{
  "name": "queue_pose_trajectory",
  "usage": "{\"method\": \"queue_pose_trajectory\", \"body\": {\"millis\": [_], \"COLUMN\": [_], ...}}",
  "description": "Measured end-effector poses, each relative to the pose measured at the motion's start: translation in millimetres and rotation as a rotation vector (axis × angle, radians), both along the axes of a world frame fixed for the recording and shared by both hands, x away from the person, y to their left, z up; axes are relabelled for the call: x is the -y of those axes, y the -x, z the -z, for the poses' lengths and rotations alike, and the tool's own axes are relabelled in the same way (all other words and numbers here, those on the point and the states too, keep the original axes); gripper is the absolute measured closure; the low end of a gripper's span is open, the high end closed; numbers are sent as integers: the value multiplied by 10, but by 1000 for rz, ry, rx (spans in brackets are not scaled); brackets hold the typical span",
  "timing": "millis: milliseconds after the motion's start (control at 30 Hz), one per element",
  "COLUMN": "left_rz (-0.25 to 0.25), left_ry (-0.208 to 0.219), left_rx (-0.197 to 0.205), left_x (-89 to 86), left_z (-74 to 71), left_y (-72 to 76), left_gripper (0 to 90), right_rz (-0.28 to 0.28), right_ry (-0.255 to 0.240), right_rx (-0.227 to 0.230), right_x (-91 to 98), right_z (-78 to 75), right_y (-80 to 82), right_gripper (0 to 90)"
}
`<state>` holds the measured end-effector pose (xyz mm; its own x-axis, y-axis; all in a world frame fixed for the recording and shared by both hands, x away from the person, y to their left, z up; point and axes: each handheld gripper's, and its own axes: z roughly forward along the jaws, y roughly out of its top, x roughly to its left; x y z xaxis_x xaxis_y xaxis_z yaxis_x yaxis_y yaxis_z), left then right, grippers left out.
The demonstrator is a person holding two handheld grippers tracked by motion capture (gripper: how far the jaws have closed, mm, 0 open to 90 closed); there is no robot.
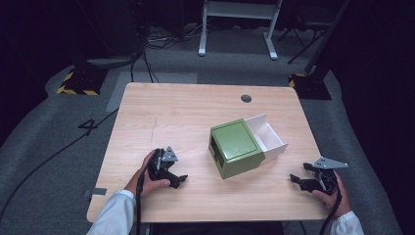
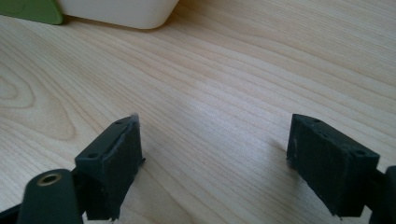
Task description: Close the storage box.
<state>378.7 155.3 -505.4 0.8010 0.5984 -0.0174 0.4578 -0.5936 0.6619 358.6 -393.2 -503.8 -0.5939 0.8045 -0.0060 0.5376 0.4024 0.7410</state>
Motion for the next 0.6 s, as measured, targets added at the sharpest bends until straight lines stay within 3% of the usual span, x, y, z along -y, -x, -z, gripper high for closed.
{"method": "queue_pose_trajectory", "body": {"millis": [400, 600], "left_rz": [1, 4], "left_ry": [0, 0], "left_rx": [0, -1], "left_x": [-1, 2], "left_z": [-1, -1], "left_y": [-1, -8], "left_gripper": [1, 1], "right_rz": [24, 61], "right_ry": [11, 30], "right_rx": [6, 47], "right_x": [15, 77], "right_z": [-20, -189], "right_y": [-22, -97], "right_gripper": [209, 238]}}
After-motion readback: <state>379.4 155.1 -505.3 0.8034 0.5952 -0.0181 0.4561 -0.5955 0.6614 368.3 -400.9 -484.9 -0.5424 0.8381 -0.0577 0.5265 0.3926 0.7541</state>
